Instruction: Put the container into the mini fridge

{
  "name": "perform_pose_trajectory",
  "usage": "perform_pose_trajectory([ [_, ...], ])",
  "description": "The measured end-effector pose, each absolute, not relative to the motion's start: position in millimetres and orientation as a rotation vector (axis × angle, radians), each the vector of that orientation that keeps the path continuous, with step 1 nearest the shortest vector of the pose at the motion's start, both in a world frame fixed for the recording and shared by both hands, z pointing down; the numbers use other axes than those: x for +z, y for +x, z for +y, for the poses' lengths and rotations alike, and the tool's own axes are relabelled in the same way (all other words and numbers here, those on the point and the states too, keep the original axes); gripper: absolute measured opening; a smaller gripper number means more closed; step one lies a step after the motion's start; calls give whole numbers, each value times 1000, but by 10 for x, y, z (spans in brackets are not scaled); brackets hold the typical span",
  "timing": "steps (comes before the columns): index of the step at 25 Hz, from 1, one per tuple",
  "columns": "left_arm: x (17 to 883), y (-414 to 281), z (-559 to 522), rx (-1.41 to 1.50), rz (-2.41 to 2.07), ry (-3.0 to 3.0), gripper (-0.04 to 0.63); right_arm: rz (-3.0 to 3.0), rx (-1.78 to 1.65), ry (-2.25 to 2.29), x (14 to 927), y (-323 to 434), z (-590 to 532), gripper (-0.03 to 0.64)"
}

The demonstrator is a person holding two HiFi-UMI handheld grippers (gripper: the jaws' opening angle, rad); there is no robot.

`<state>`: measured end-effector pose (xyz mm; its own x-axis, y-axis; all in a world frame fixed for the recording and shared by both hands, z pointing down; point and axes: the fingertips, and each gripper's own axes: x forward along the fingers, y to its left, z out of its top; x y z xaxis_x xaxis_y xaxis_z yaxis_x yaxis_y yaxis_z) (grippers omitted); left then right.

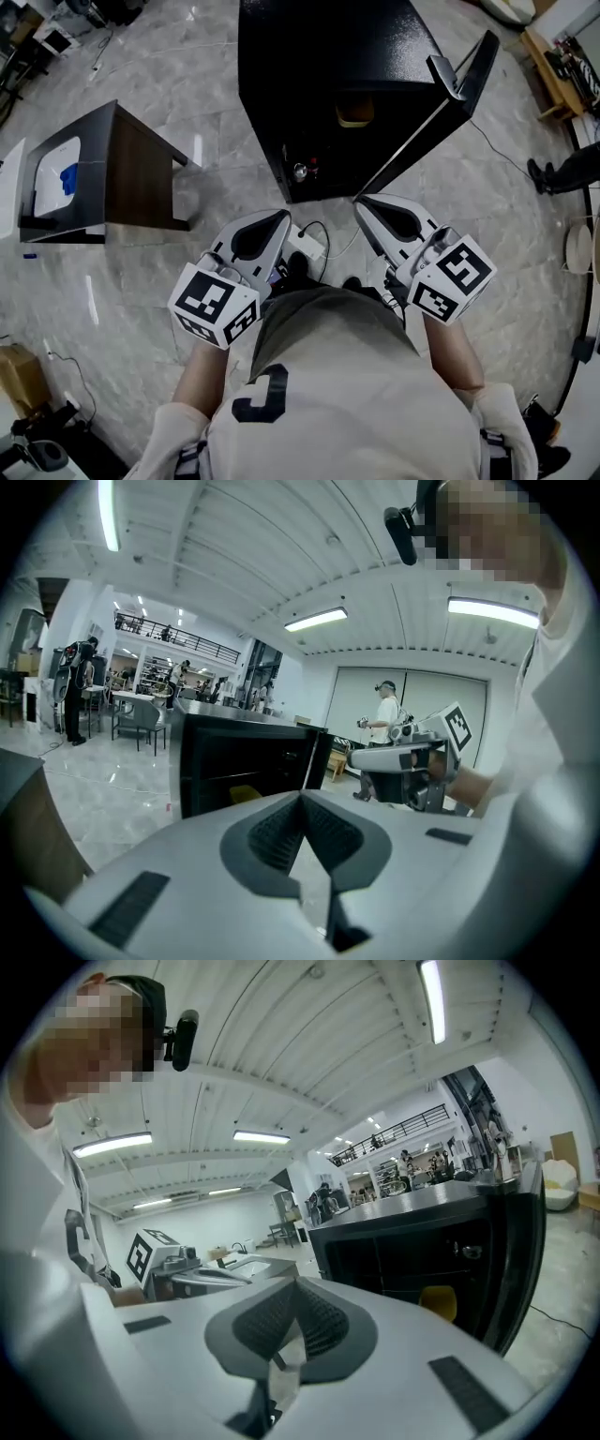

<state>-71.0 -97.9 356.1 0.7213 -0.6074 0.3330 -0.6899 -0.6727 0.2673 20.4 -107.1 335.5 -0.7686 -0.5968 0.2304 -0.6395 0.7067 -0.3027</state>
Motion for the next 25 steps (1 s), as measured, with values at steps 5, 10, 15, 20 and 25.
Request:
perform_pose_trajectory([
  [5,3487,-89,-715,328,-984,2590,57,-2829,539,1012,3290,736,-797,29],
  [10,3431,363,-539,363,-984,2602,57,-2857,562,955,3248,1109,-538,29],
  [15,3300,551,-438,354,-1055,2598,57,-2887,581,852,3156,1293,-394,29],
  [20,3358,437,-374,356,-1097,2560,57,-2909,554,775,3106,1176,-405,29],
  [25,3411,95,-434,381,-1122,2558,57,-2901,552,752,3140,835,-508,29],
])
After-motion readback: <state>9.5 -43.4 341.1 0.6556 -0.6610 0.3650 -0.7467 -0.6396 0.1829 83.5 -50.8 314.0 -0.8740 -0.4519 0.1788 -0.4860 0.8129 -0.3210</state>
